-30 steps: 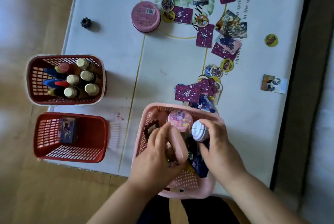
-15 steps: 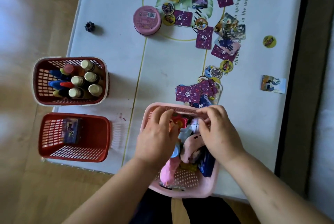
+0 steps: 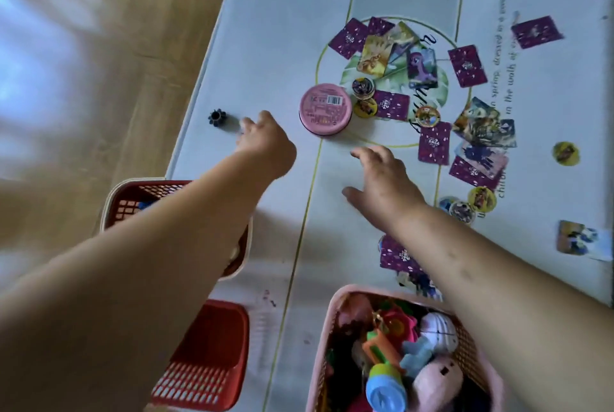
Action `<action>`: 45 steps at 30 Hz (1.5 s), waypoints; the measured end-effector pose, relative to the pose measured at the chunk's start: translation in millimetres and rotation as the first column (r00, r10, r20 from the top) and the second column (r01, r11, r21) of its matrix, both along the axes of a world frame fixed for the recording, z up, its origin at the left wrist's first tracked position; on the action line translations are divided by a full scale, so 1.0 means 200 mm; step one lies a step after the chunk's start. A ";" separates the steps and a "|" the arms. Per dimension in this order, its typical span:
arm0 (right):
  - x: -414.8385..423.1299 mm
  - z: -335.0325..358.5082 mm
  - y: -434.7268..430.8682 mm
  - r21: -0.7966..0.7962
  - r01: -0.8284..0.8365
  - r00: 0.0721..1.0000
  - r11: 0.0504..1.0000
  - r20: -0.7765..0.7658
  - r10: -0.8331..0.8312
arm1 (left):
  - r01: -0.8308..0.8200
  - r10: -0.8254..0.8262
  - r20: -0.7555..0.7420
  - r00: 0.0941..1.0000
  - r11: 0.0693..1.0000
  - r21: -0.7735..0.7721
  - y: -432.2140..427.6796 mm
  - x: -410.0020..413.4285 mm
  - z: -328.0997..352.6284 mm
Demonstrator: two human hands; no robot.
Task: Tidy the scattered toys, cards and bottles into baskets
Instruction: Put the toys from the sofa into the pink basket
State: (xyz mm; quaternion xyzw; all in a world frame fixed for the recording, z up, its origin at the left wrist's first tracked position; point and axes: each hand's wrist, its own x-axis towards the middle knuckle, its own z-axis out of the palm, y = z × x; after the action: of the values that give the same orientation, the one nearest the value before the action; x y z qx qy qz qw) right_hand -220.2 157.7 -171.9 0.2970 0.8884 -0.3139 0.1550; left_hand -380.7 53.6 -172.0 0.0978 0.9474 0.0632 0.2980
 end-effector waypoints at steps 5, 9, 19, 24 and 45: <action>-0.30 -0.14 0.04 0.069 -0.112 0.989 0.991 0.110 0.104 | 0.072 -0.063 0.043 0.997 0.965 -0.251 -0.01 -0.29 -0.18; -0.41 -0.25 0.04 0.128 -0.298 0.941 0.946 0.206 0.269 | -0.013 0.017 0.012 1.000 0.959 -0.283 -0.04 -0.36 -0.28; -0.34 -0.29 -0.02 0.425 -0.148 0.988 0.893 0.034 0.148 | 0.076 -0.093 -0.115 0.989 0.987 -0.144 -0.07 -0.36 -0.30; -0.46 -0.33 0.06 0.125 -0.126 0.968 0.984 0.233 0.094 | 0.077 -0.092 -0.087 0.992 0.984 -0.164 -0.05 -0.33 -0.32; 0.80 0.32 -0.09 -0.324 0.463 0.857 0.825 -0.073 -0.510 | 0.160 -0.244 0.168 0.955 0.903 0.398 -0.12 0.91 0.24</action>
State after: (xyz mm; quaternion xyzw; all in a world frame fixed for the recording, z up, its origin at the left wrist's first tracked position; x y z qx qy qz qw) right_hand -59.6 138.8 -108.4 0.4621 0.7350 -0.4944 0.0419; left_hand -198.0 30.4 -124.2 0.2445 0.8642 0.2243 0.3784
